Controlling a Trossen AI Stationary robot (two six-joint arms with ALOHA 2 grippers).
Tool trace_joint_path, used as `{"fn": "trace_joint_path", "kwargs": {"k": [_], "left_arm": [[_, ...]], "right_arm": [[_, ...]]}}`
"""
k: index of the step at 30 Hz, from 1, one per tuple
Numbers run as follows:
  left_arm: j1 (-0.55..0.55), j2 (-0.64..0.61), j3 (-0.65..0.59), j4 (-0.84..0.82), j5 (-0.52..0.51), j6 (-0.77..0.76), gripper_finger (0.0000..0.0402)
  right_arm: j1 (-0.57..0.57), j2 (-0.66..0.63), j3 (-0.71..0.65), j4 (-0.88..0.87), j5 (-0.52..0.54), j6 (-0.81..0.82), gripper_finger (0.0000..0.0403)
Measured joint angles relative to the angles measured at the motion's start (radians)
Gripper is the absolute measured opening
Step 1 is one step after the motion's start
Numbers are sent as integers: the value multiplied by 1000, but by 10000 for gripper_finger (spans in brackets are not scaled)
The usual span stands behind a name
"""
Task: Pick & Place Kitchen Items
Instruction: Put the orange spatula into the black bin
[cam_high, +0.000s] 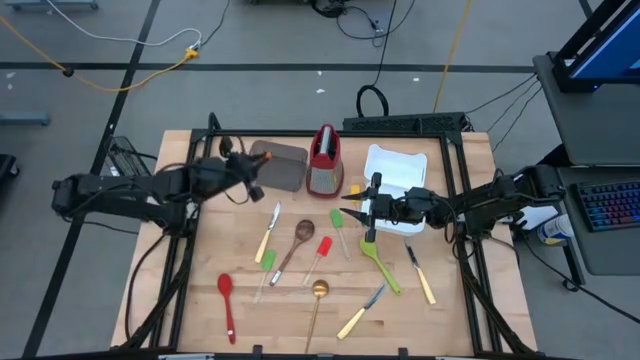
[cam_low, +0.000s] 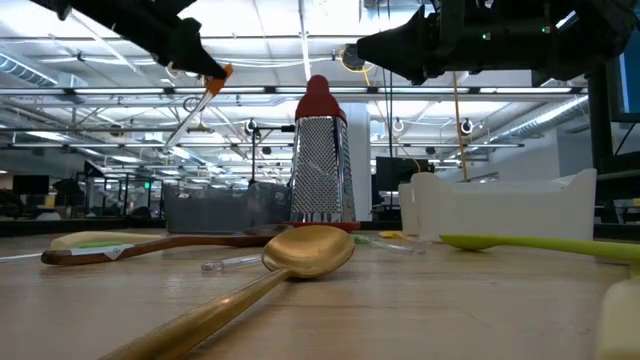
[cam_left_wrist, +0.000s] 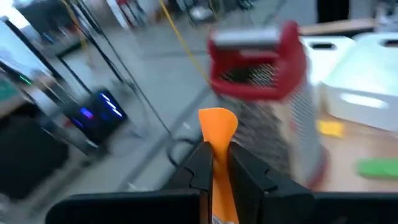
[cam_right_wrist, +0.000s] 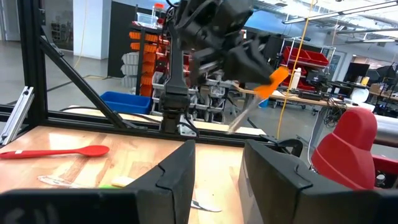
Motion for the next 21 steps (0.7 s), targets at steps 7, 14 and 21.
{"fn": "trace_joint_path", "kwargs": {"k": [7, 14, 21], "left_arm": [[159, 56, 0, 85, 286, 187, 30], [275, 276, 0, 185, 325, 275, 30], [356, 494, 0, 221, 321, 437, 30]], "right_arm": [[0, 0, 0, 0, 0, 0, 132], [0, 0, 0, 0, 0, 0, 132], [0, 0, 0, -1, 0, 0, 132]]}}
